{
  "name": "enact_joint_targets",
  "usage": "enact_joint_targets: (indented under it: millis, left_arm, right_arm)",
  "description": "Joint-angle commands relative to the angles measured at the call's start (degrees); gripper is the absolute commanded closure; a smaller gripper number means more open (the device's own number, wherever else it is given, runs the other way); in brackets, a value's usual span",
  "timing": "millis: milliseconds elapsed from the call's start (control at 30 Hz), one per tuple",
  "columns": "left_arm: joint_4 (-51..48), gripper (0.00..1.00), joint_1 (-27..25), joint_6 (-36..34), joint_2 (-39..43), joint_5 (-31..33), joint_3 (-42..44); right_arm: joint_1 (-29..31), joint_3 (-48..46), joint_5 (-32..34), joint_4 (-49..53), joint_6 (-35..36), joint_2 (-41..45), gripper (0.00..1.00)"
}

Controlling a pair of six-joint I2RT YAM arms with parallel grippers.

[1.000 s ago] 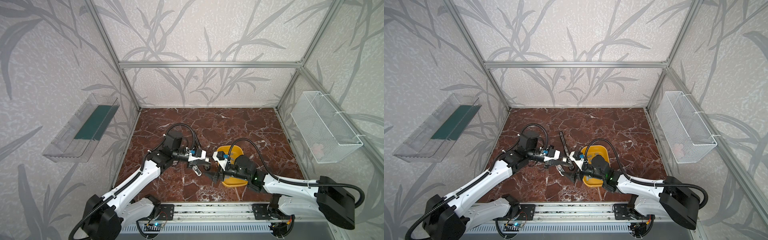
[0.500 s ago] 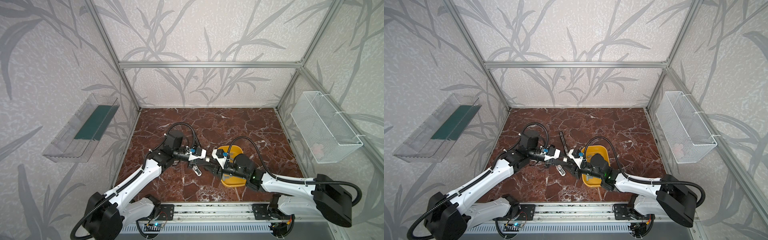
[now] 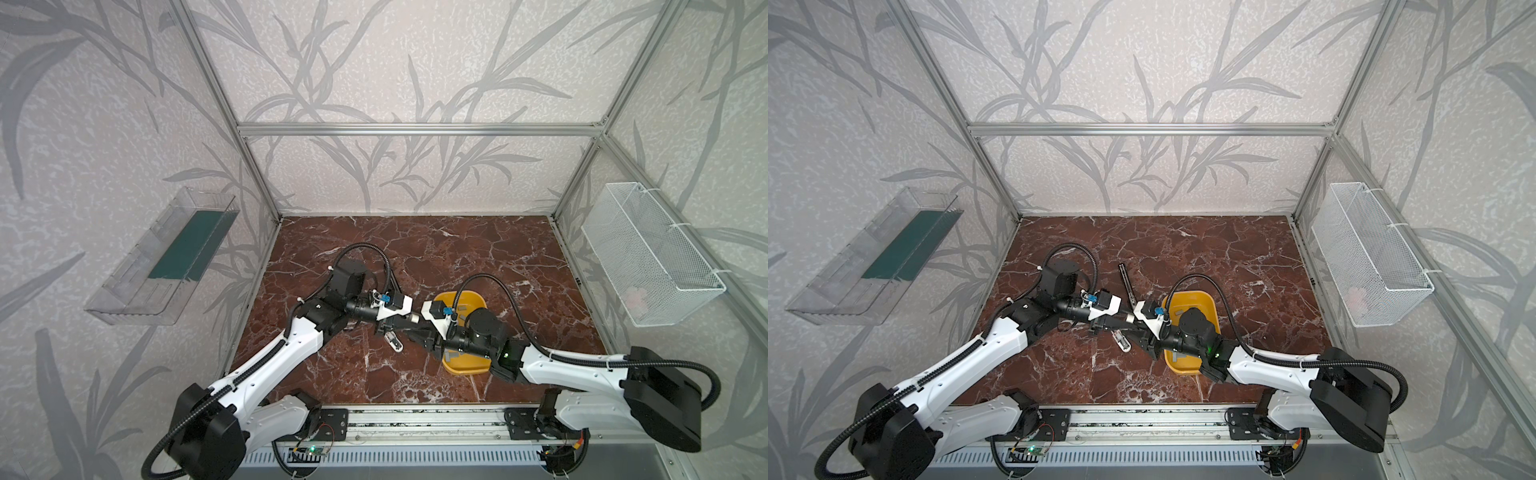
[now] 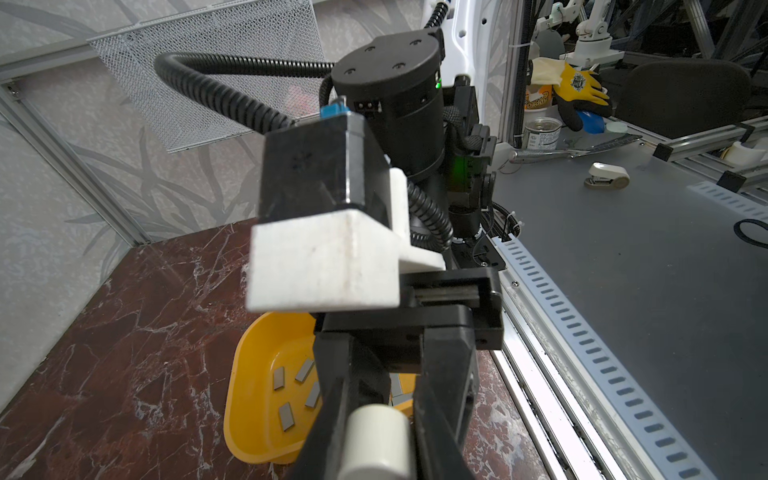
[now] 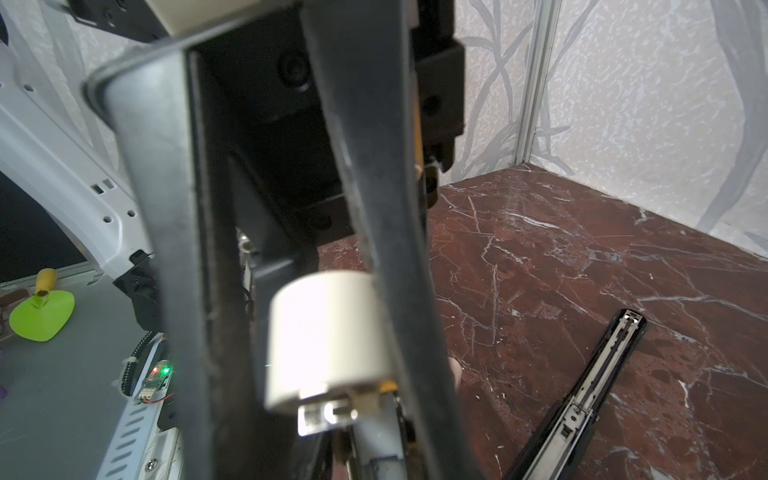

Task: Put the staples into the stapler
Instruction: 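Close the right gripper on the beige object while the left gripper holds it, then open the left gripper and draw it back while the right holds the beige object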

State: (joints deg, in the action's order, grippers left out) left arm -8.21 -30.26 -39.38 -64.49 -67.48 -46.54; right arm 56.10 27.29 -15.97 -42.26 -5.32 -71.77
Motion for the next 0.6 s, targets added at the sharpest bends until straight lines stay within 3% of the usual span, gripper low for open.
enact_joint_targets:
  millis: [0,67,200,400,567]
  left_arm:
    - [3.64,0.68,-0.06,-0.68,1.58,2.09,-0.32]
    - [6.97,0.54,0.00,0.71,2.73,5.76,1.53]
    - [13.80,0.38,0.91,4.16,4.88,14.78,4.05]
    - [28.27,0.32,5.56,8.52,8.91,32.38,10.56]
    - [37.70,0.30,9.86,9.91,10.26,51.56,14.46]
  right_arm:
    - [0.11,1.92,0.70,-0.81,-3.22,-0.70,0.79]
    - [0.15,2.13,1.89,0.80,-4.16,-0.78,0.80]
    - [0.75,5.85,7.54,10.02,-7.07,-1.43,0.84]
    - [6.37,10.36,17.60,17.83,-10.80,-5.72,0.90]
    - [11.57,15.02,22.63,21.35,-13.46,-12.30,0.95]
